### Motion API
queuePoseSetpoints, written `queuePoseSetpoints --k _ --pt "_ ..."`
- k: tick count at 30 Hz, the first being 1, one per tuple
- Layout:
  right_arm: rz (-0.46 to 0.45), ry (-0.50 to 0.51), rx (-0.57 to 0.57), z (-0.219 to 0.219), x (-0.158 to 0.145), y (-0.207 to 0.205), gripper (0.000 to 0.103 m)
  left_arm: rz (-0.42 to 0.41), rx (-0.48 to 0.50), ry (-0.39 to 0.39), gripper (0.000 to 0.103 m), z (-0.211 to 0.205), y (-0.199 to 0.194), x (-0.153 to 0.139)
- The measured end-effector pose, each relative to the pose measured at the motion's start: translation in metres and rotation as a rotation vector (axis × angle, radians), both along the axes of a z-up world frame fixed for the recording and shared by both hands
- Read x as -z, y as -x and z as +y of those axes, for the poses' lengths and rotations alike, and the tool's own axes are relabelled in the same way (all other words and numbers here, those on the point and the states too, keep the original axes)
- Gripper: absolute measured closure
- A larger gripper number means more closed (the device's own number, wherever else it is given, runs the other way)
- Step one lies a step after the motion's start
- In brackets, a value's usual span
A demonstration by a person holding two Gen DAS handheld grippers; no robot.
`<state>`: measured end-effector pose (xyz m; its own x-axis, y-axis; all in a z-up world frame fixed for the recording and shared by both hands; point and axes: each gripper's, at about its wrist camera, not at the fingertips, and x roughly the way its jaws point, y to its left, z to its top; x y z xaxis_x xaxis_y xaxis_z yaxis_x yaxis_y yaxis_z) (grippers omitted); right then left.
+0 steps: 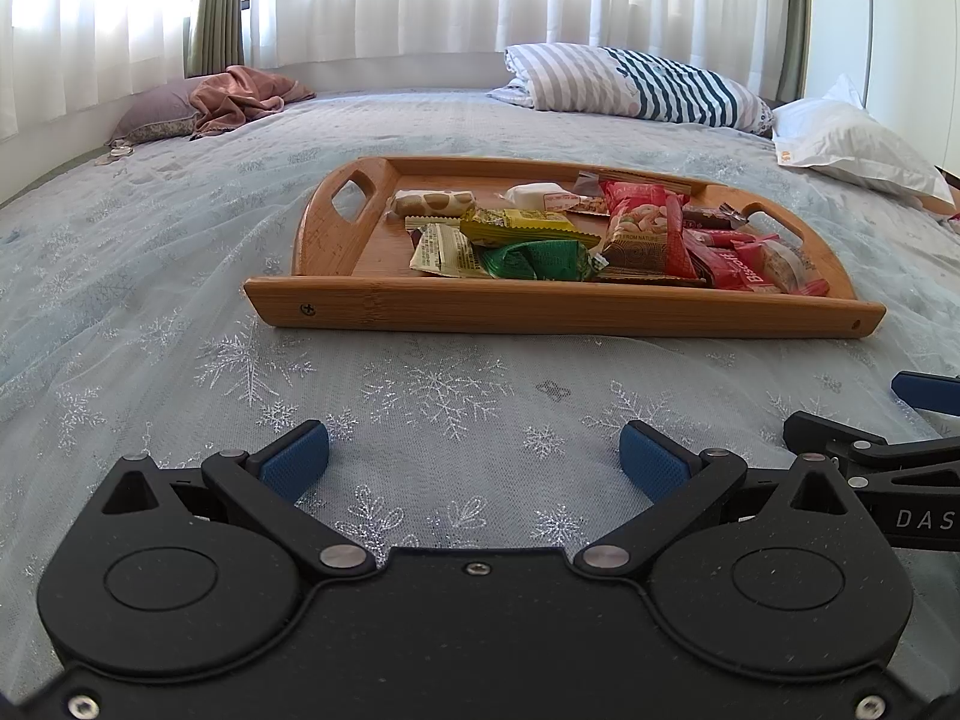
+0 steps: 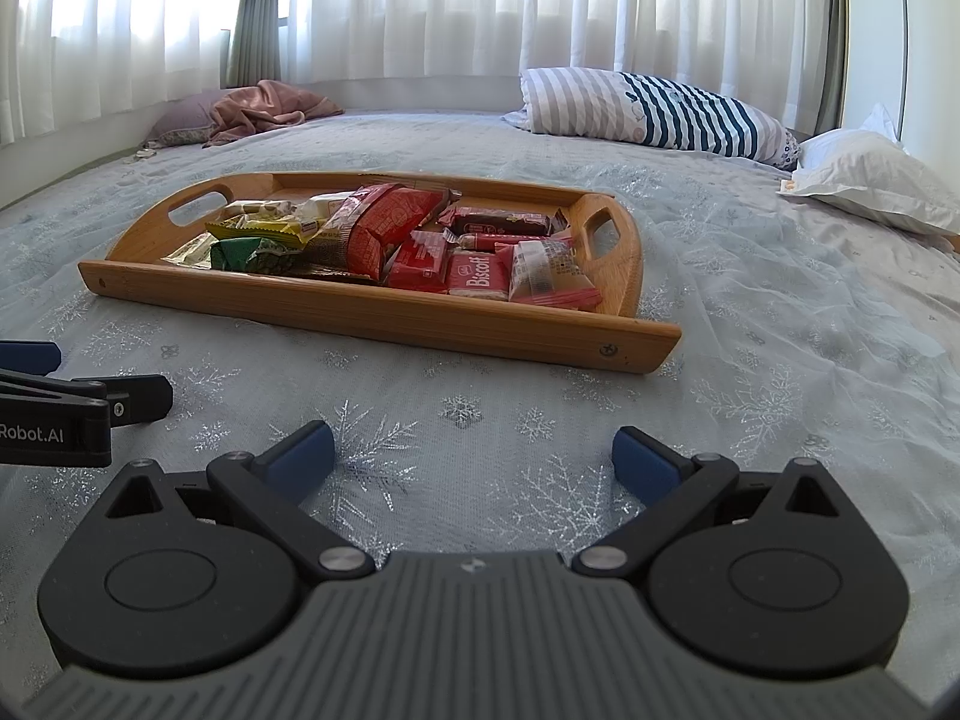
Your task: Organize snacks
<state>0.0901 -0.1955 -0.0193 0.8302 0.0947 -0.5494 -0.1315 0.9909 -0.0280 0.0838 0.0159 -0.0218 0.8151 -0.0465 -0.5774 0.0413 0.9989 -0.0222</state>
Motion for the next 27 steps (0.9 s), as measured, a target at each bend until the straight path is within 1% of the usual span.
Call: queuePoseSetpoints --k 27 --pt "-0.001 0.000 0.000 -0.0001 0.0007 0.0002 0.000 -0.001 0.000 0.000 0.000 -0.0001 -0.0002 0.0007"
